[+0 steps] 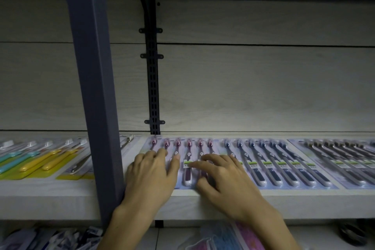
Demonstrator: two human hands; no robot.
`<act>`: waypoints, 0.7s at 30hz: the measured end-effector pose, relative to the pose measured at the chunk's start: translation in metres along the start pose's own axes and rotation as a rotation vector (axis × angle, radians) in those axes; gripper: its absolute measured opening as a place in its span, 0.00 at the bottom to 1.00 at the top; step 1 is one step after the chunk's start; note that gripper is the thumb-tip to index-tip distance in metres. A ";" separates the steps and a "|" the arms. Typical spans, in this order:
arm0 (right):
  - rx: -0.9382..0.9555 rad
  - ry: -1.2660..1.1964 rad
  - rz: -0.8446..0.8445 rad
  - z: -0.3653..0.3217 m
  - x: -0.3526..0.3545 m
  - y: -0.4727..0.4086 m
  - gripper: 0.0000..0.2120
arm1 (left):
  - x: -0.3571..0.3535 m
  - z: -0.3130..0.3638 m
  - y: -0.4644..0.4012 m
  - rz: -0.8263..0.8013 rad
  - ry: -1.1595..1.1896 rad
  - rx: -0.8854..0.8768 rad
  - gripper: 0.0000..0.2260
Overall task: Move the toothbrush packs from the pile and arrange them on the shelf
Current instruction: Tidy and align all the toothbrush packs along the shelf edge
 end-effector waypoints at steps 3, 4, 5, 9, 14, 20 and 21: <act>0.000 -0.010 0.007 0.000 0.000 0.000 0.28 | -0.001 0.005 0.003 -0.016 -0.013 -0.054 0.22; 0.001 -0.013 0.003 0.000 0.000 0.000 0.28 | -0.002 0.006 0.005 -0.026 -0.013 -0.067 0.23; 0.000 -0.018 -0.002 -0.001 0.001 0.000 0.27 | -0.003 0.007 0.006 -0.037 -0.013 -0.076 0.24; 0.009 -0.004 -0.030 -0.005 0.002 0.002 0.21 | -0.007 0.008 0.013 -0.052 -0.035 -0.099 0.27; 0.015 0.036 -0.049 -0.013 0.003 0.013 0.22 | -0.008 0.011 0.026 -0.037 -0.146 -0.132 0.38; 0.024 0.018 -0.074 -0.015 0.000 0.015 0.23 | -0.009 0.009 0.026 -0.005 -0.113 -0.145 0.38; 0.023 0.006 -0.077 -0.015 0.000 0.014 0.23 | -0.008 0.009 0.026 0.001 -0.100 -0.146 0.38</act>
Point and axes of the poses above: each hand's wrist, its own y-axis away from the middle knuckle, its own x-axis out of the back of the hand, z = x × y, the point moved 10 cm from there along -y, towards the middle knuckle, and after that the axes turned 1 degree about -y, right-handed, at the moved point
